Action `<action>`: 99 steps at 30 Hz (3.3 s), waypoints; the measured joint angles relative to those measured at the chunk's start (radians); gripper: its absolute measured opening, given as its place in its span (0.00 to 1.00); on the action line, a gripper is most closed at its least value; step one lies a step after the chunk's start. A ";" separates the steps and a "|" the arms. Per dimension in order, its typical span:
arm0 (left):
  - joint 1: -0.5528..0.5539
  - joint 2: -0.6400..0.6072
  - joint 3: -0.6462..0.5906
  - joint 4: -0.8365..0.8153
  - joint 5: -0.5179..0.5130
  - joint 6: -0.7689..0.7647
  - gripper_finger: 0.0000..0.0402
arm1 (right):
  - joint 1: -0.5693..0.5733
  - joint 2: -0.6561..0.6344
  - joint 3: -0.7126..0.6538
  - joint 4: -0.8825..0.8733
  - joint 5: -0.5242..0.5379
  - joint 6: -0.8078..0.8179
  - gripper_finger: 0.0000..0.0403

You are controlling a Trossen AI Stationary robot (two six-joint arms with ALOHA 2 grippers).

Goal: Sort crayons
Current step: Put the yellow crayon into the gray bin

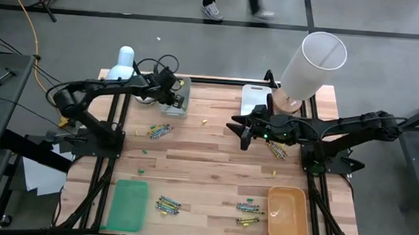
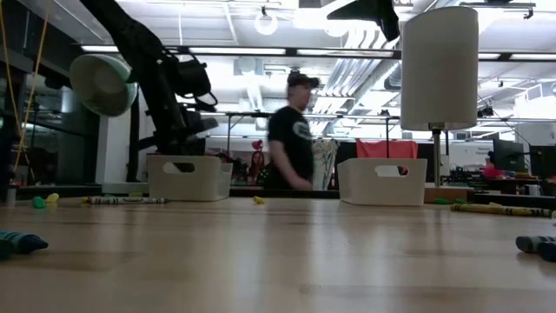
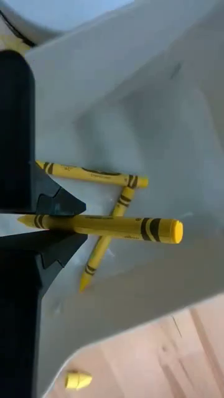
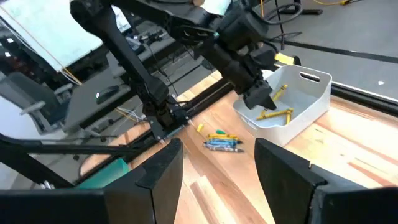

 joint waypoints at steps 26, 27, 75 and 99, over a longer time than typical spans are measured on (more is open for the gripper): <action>-0.085 -0.185 0.141 0.044 0.172 -0.004 0.45 | 0.000 0.002 0.000 -0.002 -0.003 -0.046 0.48; -0.116 -0.221 0.136 0.053 0.171 -0.009 0.45 | 0.000 0.002 0.000 -0.002 -0.003 -0.058 0.48; -0.796 -0.602 -0.217 0.638 -0.172 0.386 0.42 | -0.082 0.008 -0.322 -0.781 -0.289 0.653 0.48; -0.795 -0.601 -0.217 0.640 -0.217 0.371 0.42 | -0.126 0.220 -0.325 -0.741 -0.322 0.467 0.37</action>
